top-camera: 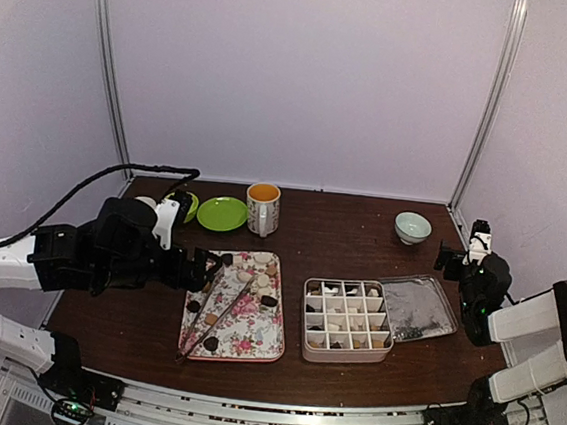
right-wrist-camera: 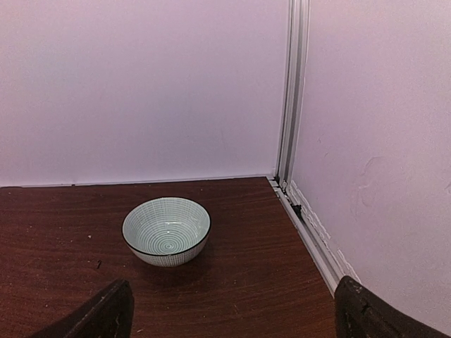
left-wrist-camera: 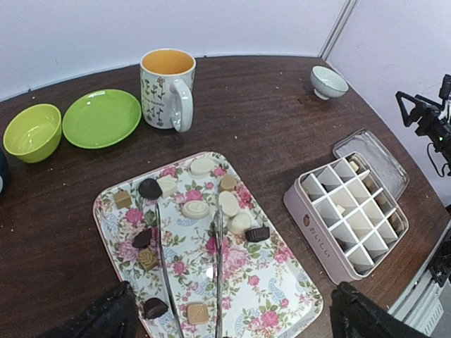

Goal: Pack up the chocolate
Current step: Place the clamp on the plate, then pick up the box lid from the center of the board.

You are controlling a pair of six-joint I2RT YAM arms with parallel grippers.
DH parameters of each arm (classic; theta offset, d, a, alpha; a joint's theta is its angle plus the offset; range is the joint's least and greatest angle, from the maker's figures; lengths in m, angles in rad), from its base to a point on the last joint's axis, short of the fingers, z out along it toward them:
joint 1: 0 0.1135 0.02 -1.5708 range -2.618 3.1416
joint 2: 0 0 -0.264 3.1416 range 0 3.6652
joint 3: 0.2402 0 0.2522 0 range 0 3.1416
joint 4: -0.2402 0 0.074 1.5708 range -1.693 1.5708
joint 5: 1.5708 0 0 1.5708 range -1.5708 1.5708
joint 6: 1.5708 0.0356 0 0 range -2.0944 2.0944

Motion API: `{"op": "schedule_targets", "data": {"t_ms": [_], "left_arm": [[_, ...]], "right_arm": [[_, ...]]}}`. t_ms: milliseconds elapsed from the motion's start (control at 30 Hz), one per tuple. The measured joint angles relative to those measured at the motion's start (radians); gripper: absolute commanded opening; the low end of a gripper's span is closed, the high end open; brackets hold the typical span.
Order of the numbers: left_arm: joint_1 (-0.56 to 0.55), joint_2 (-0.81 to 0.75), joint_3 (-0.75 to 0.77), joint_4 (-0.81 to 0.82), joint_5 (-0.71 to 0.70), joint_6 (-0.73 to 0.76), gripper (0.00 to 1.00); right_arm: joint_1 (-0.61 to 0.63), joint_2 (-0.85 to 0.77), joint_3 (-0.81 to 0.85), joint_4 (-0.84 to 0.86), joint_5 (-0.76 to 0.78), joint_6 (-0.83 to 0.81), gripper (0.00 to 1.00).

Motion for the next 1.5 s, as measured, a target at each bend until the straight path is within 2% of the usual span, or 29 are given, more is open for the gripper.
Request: {"op": "schedule_targets", "data": {"t_ms": [433,1267,1500], "left_arm": [[0.101,0.071,-0.013,0.096,0.027,0.108,0.98],[0.126,0.124,-0.012,0.158,0.104,0.156,0.98],[0.129,0.153,-0.01,0.203,0.162,0.172,0.98]], "right_arm": [[0.0,0.0,0.0,0.0,0.0,0.0,1.0],[0.0,0.0,0.0,0.0,0.0,0.0,1.0],[0.0,0.0,0.0,0.0,0.0,0.0,1.0]]}}
